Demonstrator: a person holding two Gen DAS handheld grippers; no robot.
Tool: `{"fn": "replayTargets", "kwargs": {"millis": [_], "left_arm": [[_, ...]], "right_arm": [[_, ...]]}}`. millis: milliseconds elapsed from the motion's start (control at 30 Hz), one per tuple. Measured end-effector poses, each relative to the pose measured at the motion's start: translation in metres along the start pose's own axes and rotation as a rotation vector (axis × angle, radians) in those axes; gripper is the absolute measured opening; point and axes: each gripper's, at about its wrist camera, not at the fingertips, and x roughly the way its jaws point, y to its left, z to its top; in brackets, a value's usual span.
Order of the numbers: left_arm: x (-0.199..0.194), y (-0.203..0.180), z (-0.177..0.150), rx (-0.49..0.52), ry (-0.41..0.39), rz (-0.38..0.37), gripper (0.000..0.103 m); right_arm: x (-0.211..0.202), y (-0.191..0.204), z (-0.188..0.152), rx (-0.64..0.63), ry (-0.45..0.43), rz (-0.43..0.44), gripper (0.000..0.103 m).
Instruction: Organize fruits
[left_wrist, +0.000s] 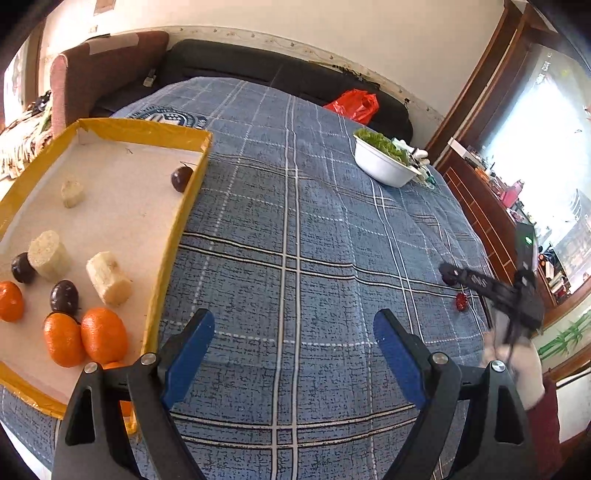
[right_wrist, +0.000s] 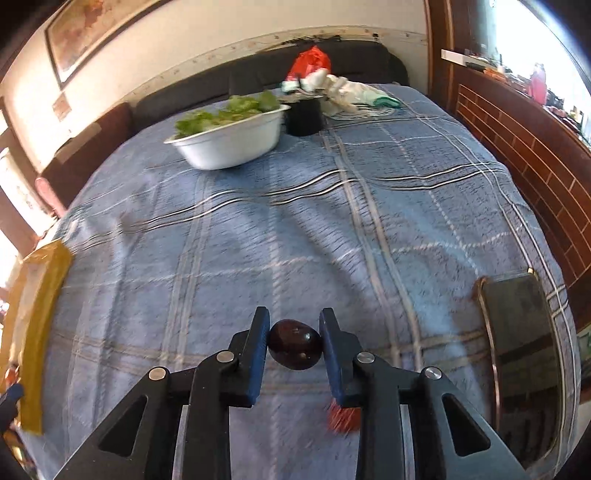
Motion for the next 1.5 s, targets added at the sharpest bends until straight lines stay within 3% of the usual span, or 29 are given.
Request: {"fn": "replayTargets", "kwargs": {"millis": [167, 333, 500, 700, 1000, 1233, 1367, 1500], "left_arm": [[0.004, 0.002, 0.0, -0.032, 0.005, 0.011, 0.087], [-0.003, -0.003, 0.004, -0.02, -0.025, 0.004, 0.087], [0.002, 0.0, 0.001, -0.008, -0.017, 0.024, 0.087], [0.009, 0.0, 0.0, -0.01, -0.002, 0.015, 0.087], [0.021, -0.006, -0.006, 0.018, 0.029, 0.002, 0.087], [0.023, -0.008, -0.003, 0.03, 0.025, -0.018, 0.087], [0.027, -0.019, -0.003, 0.06, 0.036, -0.044, 0.086], [0.031, -0.039, -0.007, 0.125, 0.057, -0.069, 0.077]], "right_arm": [[-0.024, 0.032, -0.036, -0.003, 0.014, 0.196, 0.03], [-0.027, 0.077, -0.058, -0.069, 0.045, 0.311, 0.031], [-0.021, 0.108, -0.07, -0.15, 0.054, 0.301, 0.032], [-0.018, 0.11, -0.071, -0.178, 0.055, 0.302, 0.034], [-0.055, 0.052, -0.058, -0.061, -0.075, 0.245, 0.044], [-0.072, -0.032, -0.042, 0.119, -0.148, 0.125, 0.044], [-0.063, -0.056, -0.031, 0.183, -0.135, 0.123, 0.044], [-0.045, -0.06, -0.029, 0.181, -0.116, 0.103, 0.044]]}}
